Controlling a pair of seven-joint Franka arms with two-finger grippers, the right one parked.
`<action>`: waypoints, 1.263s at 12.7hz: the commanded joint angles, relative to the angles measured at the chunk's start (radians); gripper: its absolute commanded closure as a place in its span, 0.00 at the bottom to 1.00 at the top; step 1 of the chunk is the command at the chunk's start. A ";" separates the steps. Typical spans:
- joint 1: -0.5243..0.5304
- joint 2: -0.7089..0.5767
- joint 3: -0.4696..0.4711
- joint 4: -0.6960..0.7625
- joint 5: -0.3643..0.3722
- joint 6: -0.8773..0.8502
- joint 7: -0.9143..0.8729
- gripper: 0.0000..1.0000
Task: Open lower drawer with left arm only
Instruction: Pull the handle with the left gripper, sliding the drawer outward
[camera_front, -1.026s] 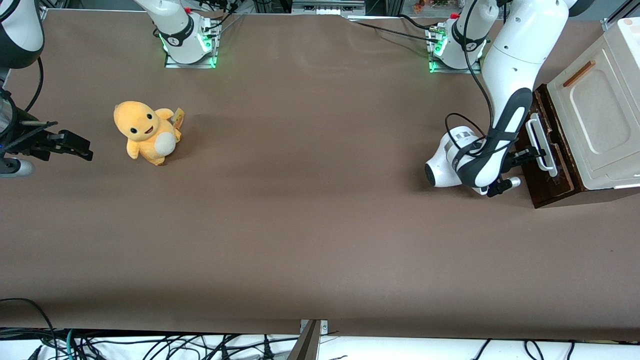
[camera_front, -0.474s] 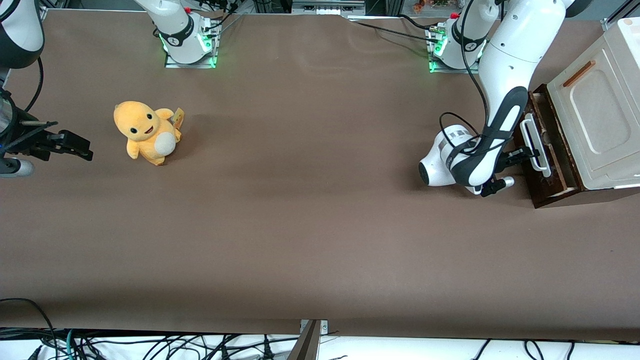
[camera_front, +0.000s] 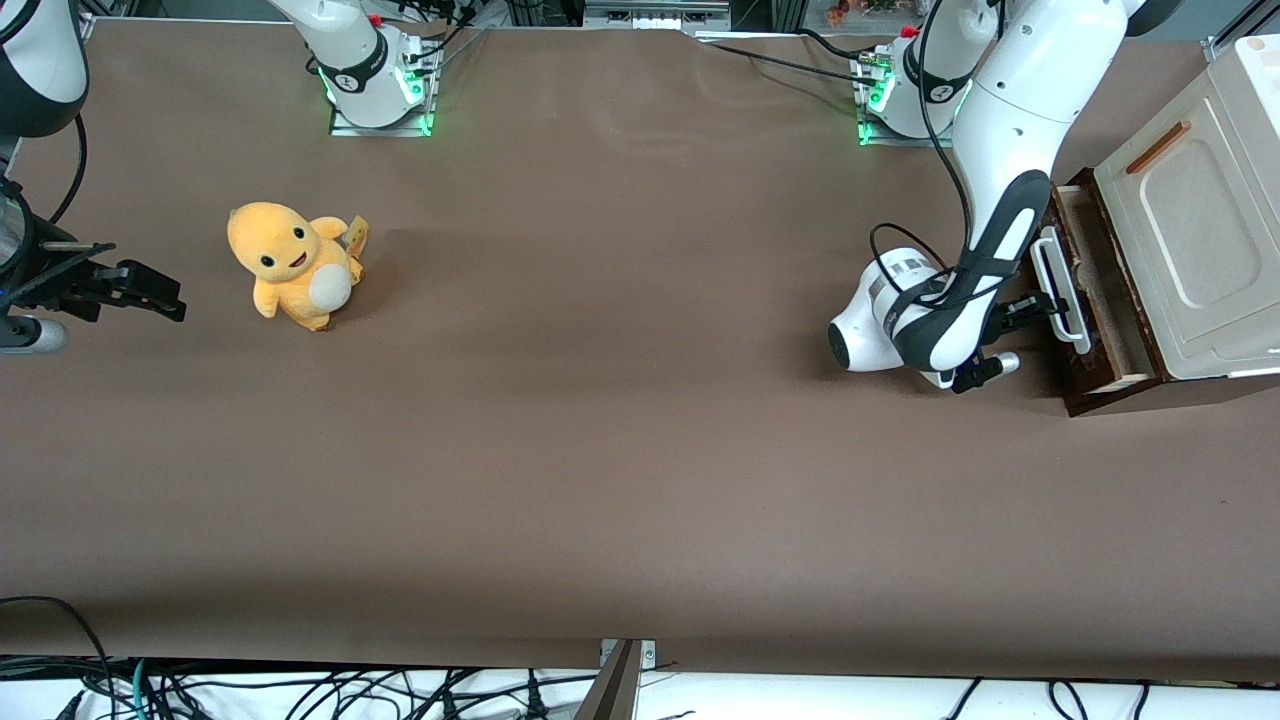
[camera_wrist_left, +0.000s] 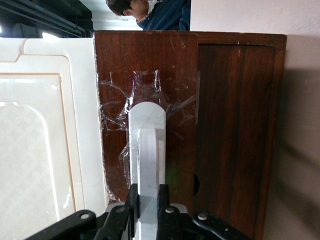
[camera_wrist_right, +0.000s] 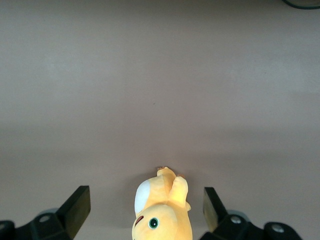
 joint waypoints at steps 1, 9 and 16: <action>-0.008 0.004 -0.009 0.032 -0.031 -0.014 0.008 0.83; -0.008 0.006 -0.034 0.032 -0.043 -0.023 0.007 0.84; -0.008 0.007 -0.046 0.058 -0.072 -0.033 0.008 0.84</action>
